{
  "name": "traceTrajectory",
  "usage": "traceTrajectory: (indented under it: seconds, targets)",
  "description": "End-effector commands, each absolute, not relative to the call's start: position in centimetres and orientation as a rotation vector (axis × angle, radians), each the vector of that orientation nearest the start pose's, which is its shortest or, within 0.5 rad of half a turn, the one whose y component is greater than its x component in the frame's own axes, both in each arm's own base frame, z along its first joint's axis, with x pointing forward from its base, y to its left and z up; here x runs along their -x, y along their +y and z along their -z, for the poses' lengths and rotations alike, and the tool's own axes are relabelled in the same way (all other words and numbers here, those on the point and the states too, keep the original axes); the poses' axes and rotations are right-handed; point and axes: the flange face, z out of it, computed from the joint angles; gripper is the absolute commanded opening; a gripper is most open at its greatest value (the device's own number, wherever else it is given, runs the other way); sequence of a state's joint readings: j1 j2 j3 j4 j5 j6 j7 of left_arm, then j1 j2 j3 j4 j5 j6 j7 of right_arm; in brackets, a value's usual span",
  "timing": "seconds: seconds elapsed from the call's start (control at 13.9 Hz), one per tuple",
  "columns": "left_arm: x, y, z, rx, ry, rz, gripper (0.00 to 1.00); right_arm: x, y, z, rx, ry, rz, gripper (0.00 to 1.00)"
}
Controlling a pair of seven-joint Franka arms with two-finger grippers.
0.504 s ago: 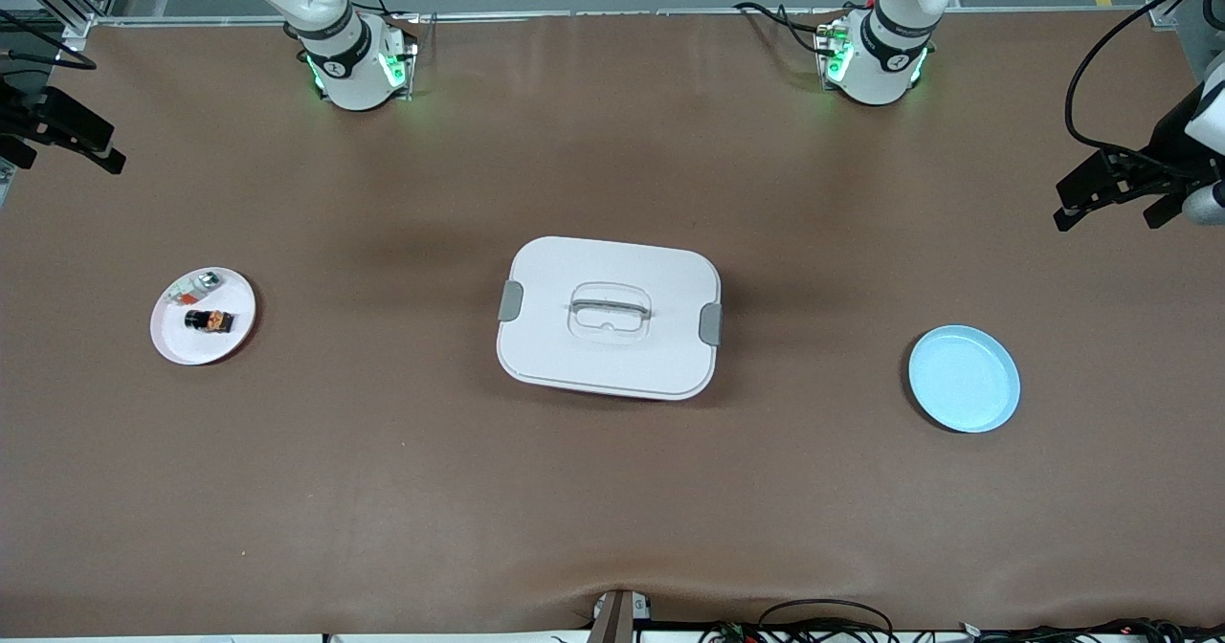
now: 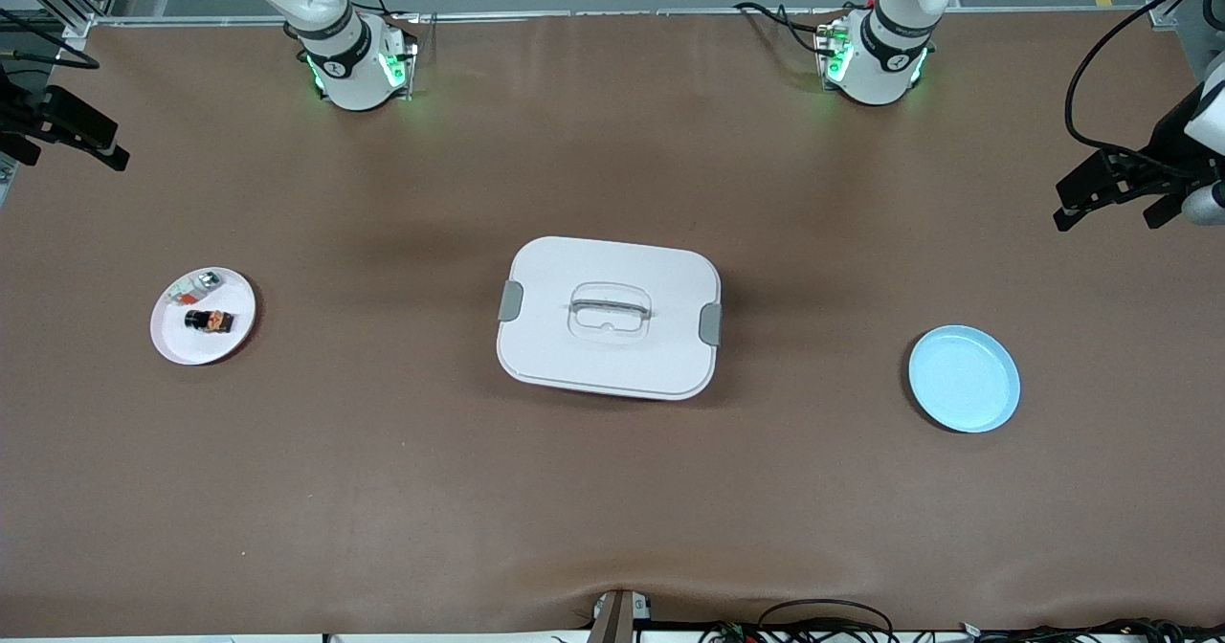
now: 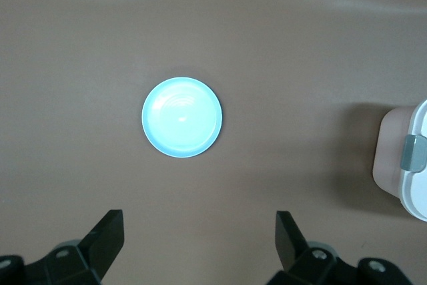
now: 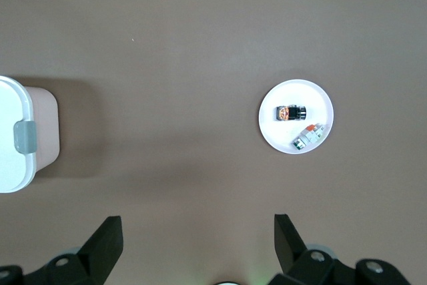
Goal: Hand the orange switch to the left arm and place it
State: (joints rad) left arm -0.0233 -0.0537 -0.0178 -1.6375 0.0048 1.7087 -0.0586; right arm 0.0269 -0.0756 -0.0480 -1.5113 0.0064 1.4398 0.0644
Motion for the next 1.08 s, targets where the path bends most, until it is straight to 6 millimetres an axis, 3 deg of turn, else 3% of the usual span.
traceTrajectory:
  seconds: [0.0,0.86,1.01]
  targets:
    - [-55.1,-2.2,-63.9,3.134,-0.009,0.195,1.00,-51.2,-1.1,-68.9,3.121,0.115,0.064,1.00]
    - [-55.1,-2.0,-63.9,3.135,-0.012,0.195,1.00,-51.1,-0.9,-69.2,3.120,0.078,0.079,1.00]
    - [-55.1,-2.0,-63.9,3.134,-0.014,0.195,1.00,-51.3,-0.9,-70.6,3.121,0.081,0.122,1.00]
